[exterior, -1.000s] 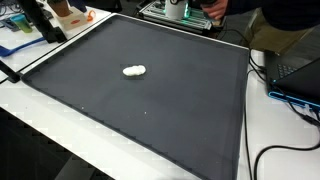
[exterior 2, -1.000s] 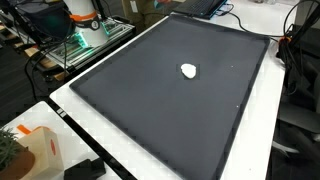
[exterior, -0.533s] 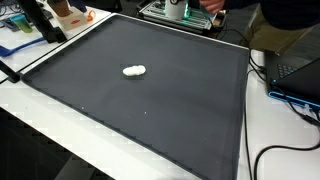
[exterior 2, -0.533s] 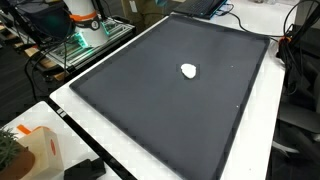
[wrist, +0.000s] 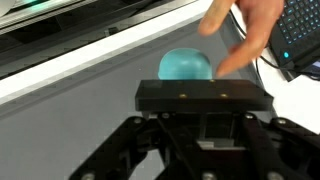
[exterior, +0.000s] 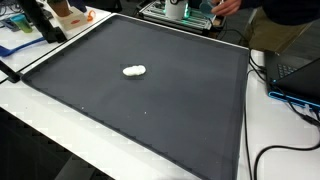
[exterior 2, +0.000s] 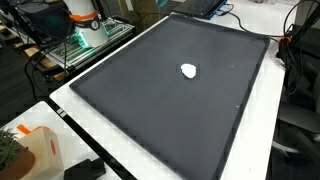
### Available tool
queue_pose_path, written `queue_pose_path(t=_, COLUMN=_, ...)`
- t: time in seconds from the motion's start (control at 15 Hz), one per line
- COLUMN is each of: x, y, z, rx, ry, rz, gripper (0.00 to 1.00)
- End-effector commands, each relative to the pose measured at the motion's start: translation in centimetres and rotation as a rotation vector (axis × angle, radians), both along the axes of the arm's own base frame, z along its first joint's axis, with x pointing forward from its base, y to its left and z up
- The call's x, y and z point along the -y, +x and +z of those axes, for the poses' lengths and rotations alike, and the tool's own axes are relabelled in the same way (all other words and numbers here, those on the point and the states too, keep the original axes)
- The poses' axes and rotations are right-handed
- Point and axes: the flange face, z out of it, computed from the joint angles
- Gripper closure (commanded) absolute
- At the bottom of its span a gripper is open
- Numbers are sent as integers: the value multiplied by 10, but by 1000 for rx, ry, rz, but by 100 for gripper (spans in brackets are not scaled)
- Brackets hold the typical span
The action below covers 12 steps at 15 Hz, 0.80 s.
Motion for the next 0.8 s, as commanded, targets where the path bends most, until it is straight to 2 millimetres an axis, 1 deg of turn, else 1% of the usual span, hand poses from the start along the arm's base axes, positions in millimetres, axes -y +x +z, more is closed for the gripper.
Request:
queue_pose_path(t=0.0, x=0, y=0, z=0, rx=-2, ry=-1, rz=1, gripper=54)
queue_pose_path(t=0.53, x=0, y=0, z=0, rx=-3, ry=-1, rz=2, gripper=54)
queue_pose_path(t=0.6, x=0, y=0, z=0, rx=-3, ry=-1, rz=2, gripper=79)
queue_pose_path(t=0.67, x=1, y=-8, z=-8, rx=38, ry=-9, rz=-1, gripper=79)
queue_pose_path(t=0.73, x=6, y=-14, z=-9, rx=103, ry=-72, rz=22, gripper=79)
